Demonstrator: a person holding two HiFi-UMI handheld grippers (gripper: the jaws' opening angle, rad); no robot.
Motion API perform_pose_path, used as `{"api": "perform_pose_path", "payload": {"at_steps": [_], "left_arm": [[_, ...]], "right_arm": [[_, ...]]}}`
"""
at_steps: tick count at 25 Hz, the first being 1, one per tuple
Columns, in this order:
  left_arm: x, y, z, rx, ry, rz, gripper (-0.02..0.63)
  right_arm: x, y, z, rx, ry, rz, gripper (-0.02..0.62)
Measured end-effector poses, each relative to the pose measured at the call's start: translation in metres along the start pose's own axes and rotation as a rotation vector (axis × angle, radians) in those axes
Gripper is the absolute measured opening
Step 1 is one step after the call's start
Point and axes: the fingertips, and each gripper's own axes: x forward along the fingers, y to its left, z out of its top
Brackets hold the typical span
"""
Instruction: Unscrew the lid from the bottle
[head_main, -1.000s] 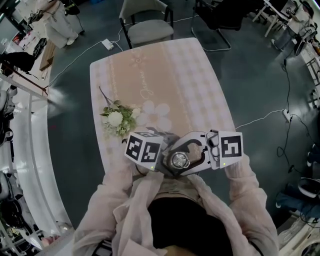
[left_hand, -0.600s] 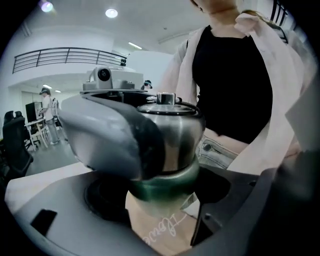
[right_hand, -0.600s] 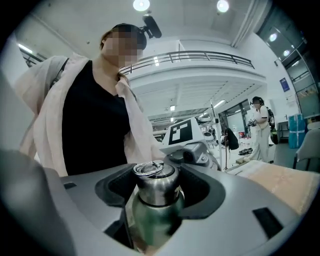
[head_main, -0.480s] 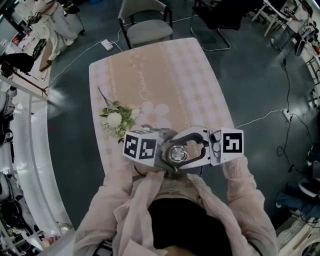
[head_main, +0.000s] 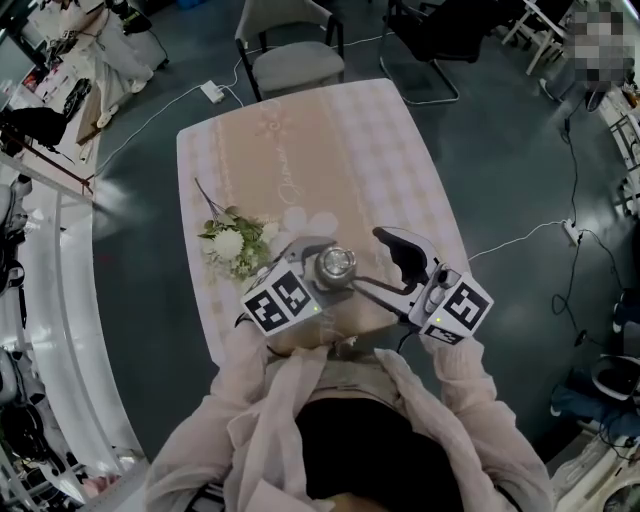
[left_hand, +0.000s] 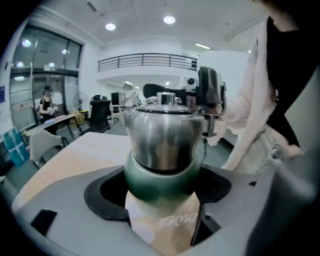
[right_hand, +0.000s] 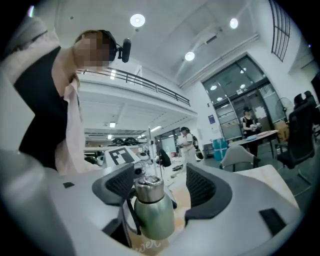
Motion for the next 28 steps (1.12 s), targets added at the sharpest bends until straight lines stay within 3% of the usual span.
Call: {"api": "perform_pose_path", "payload": {"at_steps": [5, 10, 16, 22, 28], "left_arm": [[-0.006, 0.023, -0.001, -0.101, 0.01, 0.222, 0.4], [-0.01, 0.029, 0.003, -0.181, -0.029, 0.317, 0.4], [-0.009, 0.025, 0.005, -0.201, -0.036, 0.341, 0.4], [-0.008, 0.017, 0.007, -0.176, -0.034, 0.308, 0.4], [-0.007, 0.008, 0.008, -0.133, -0.03, 0.26, 0.4]], "right_arm": [[0.012, -0.001, -0.023, -0.068, 0.102, -0.146, 0.31], [0.024, 0.003, -0.032, -0.077, 0.123, -0.201, 0.301], [0.033, 0.008, -0.028, -0.085, 0.118, -0.201, 0.278], [0.041, 0.02, -0.021, -0.1, 0.096, -0.147, 0.245], [0.036, 0.028, -0.022, -0.101, 0.115, 0.035, 0.242]]}}
